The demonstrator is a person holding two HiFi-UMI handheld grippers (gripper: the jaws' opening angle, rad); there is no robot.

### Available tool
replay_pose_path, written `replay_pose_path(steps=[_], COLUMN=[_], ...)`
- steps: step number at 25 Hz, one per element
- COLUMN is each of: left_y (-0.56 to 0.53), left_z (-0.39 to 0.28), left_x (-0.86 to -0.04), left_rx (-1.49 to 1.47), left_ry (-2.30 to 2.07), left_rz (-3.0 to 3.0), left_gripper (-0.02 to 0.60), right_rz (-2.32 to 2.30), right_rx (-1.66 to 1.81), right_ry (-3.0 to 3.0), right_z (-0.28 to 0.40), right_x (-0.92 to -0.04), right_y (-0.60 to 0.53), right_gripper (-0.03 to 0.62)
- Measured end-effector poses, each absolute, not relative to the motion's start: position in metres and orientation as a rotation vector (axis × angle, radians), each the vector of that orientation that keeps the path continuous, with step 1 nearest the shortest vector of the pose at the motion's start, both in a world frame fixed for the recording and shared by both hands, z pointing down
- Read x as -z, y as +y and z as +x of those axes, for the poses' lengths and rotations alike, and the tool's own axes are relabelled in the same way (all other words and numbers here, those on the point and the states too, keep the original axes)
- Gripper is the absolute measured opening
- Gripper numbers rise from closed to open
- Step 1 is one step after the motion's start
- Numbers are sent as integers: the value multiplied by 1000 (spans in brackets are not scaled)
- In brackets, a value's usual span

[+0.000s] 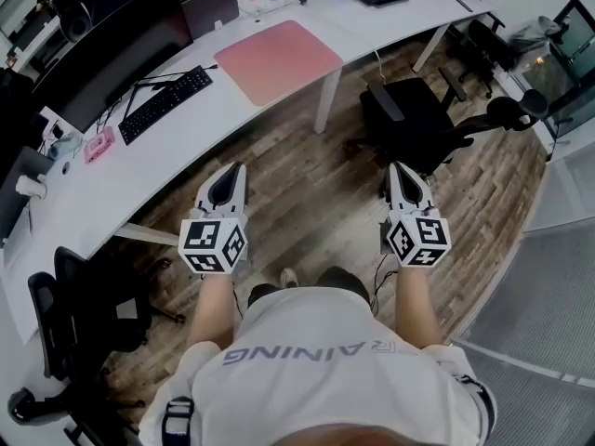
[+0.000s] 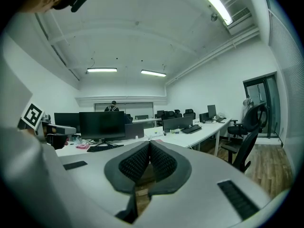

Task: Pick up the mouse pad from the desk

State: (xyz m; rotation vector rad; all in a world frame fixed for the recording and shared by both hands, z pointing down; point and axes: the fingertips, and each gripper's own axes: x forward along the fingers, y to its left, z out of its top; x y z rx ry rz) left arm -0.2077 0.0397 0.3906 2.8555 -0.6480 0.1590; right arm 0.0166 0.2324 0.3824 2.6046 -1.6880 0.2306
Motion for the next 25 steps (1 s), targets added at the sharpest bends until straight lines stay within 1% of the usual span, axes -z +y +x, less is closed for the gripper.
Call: replay_pose_path(steps=[13, 19, 25], left_y=[-28, -66, -100], left_z=[-157, -109, -40], left_x=[-388, -377, -369], left_rx=[-148, -143, -158], left_ry=[-730, -833, -927], left_rz=[2844, 2841, 2825], left_gripper=[41, 41, 41], right_rz=[2554, 2502, 2450], right_rx=[-253, -237, -251], right_ry=[-1770, -1870, -1960], right_z=[72, 133, 212], right_x=[-391, -382, -381], right_y=[152, 100, 49], right_gripper=[23, 23, 23])
